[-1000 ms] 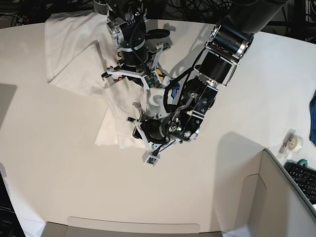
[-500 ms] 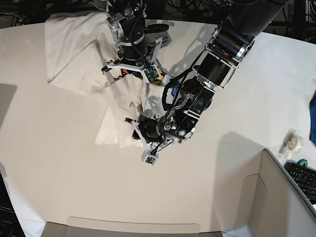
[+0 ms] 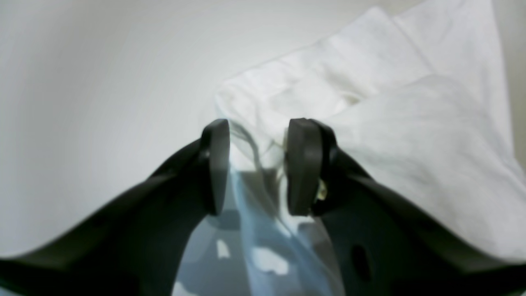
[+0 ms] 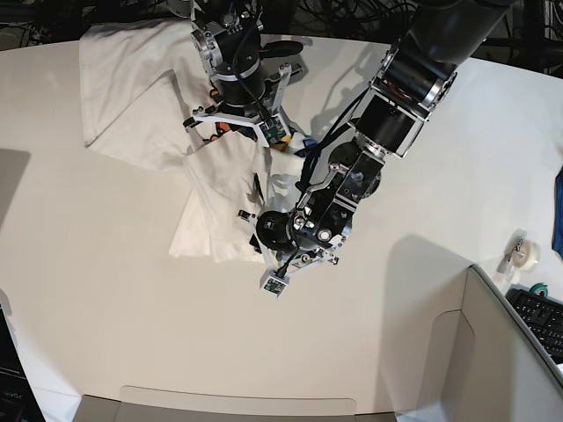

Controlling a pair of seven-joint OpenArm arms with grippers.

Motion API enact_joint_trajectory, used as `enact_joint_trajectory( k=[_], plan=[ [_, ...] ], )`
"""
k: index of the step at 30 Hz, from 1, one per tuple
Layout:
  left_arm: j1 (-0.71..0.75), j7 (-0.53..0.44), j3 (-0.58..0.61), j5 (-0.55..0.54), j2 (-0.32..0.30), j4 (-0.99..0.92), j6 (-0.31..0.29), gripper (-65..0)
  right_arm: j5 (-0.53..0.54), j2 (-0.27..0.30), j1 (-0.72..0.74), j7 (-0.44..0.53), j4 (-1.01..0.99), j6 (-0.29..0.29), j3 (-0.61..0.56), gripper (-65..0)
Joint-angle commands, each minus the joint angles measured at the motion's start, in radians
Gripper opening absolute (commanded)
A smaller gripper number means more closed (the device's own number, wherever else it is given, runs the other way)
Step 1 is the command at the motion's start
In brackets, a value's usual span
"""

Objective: Layout the t-shirt on the table in an organized manner, then fold the t-shirt properly
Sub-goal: 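Grasp the shirt with both grippers and lift it off the table, then swing the lifted shirt with both grippers and lay it down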

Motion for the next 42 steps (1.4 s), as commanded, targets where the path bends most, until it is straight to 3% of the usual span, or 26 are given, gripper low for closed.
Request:
enact_joint_trajectory(
  k=[1, 5, 11, 17, 26, 30, 35, 42],
  plan=[
    [-0.030, -0.019, 0.002, 0.017, 0.008, 0.020, -0.005, -43.6, -0.008, -0.003, 0.006, 0.021, 0.017, -0.002, -0.004, -65.0],
    [-0.028, -0.019, 0.013, 0.035, 0.007, 0.020, -0.011, -46.2, -0.009, -0.003, 0.009, 0.021, 0.017, -0.002, -0.003, -65.0],
    [-0.002, -0.019, 0.030, 0.035, 0.005, 0.018, -0.011, -65.0, -0.009, -0.003, 0.011, 0.021, 0.017, -0.002, -0.001, -65.0],
    [0.027, -0.065, 0.019, 0.032, 0.004, 0.035, -0.013, -64.9, -0.009, -0.003, 0.011, 0.021, 0.015, -0.002, 0.007, -65.0],
    [0.042, -0.076, -0.179, 0.029, -0.066, 0.323, -0.013, -64.9, -0.009, -0.012, 0.090, 0.016, 0.018, -0.004, 0.004, -65.0],
    [0.033, -0.016, -0.294, 0.028, -0.082, 0.409, -0.016, -64.9, -0.009, -0.029, 0.135, 0.016, 0.018, -0.004, 0.002, -65.0],
    [0.032, 0.018, -0.478, 0.028, -0.084, 0.497, -0.134, -64.9, -0.009, -0.092, 0.202, 0.016, 0.018, -0.004, 0.001, -65.0],
    [-0.063, 0.140, -0.725, 0.028, -0.087, 0.555, -0.225, -64.9, -0.005, -0.189, 0.314, 0.020, 0.017, -0.006, 0.001, -65.0]
  ],
)
